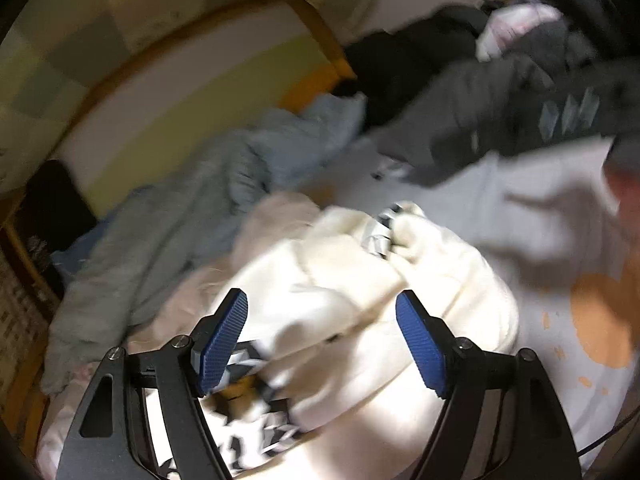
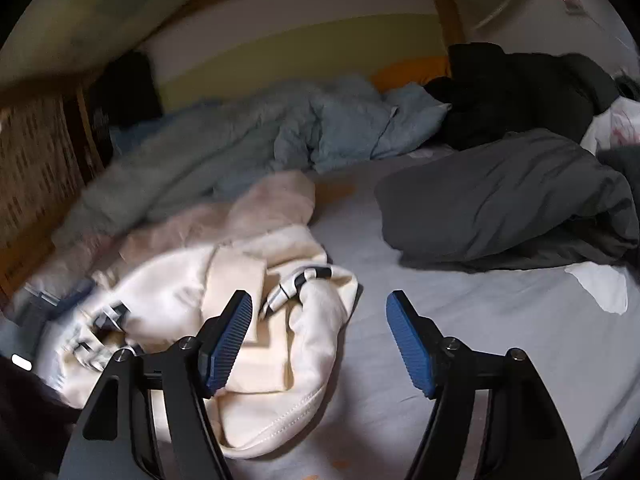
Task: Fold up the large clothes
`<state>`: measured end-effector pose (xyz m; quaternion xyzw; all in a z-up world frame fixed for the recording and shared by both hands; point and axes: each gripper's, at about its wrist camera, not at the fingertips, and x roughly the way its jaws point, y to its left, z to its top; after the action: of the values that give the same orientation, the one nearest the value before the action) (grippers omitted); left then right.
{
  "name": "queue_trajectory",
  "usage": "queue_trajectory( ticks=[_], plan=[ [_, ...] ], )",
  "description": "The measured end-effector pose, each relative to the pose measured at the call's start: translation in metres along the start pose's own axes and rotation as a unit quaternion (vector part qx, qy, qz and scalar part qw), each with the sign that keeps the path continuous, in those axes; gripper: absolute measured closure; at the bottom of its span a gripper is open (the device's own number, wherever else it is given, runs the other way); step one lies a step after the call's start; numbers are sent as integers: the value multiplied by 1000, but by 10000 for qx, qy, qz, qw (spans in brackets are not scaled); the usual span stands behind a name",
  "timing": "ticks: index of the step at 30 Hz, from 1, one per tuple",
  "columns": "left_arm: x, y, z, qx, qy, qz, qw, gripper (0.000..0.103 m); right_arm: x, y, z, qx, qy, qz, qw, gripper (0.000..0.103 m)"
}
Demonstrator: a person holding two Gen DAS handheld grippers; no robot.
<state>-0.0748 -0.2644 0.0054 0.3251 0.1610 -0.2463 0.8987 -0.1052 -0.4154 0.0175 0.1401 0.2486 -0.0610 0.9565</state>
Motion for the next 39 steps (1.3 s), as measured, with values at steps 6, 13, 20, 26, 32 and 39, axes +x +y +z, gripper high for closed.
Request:
queue_trajectory(
  ticks=[6,13,20,26,32,39],
  plan=[
    [30,-13,14,117,283,-340,9990,27,-9,-22,3,367,-54,-116,9992,29],
    [96,-5,14,-291,1454,-482,9878,41,-8,-33,5,638,59,69,9979,29],
    [69,55,23,-1595,900,-1131,9766,95,-3,-28,1,446,55,-139,9989,29],
    [19,90,22,-1492,277,-554,9869,98,-1,-29,0,478,92,-160,9987,29],
    [-18,139,4,-1716,60,554,9836,98,2,-22,-4,386,143,-248,9988,29],
    [-40,206,-53,-2394,398,1288,9615,98,6,-11,-8,162,195,-371,9990,29]
  ],
)
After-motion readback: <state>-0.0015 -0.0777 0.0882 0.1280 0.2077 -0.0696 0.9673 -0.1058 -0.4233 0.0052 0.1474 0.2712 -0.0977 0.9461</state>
